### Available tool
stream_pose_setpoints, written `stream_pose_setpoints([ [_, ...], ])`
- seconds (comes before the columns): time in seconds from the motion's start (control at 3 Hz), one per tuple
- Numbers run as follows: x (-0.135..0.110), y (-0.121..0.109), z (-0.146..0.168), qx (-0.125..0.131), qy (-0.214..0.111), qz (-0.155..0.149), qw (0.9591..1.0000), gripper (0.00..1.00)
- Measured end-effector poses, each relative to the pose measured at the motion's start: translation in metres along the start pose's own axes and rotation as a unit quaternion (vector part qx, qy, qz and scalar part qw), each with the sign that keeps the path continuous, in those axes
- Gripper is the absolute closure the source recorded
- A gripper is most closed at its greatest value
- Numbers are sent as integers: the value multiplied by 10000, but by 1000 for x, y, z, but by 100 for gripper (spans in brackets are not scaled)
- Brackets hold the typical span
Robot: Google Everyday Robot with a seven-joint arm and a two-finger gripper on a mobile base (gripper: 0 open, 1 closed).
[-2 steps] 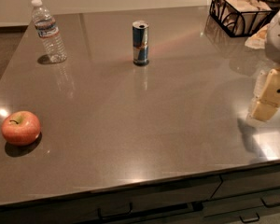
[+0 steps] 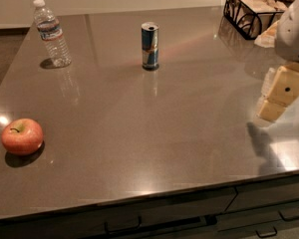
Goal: Move redbull can near water bottle
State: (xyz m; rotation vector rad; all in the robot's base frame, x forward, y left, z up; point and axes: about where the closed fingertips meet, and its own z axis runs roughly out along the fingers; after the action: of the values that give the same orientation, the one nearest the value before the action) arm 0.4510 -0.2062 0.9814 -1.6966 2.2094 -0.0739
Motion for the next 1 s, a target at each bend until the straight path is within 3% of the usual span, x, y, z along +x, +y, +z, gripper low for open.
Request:
stream_pose_setpoints([
  [0.33,-33,-25,18,40,-394,110,9992,0],
  [0.67,-65,-56,44,236,-772,464,9957,0],
  [1.0,-102,-83,73,435,-1089,872,9893,0],
])
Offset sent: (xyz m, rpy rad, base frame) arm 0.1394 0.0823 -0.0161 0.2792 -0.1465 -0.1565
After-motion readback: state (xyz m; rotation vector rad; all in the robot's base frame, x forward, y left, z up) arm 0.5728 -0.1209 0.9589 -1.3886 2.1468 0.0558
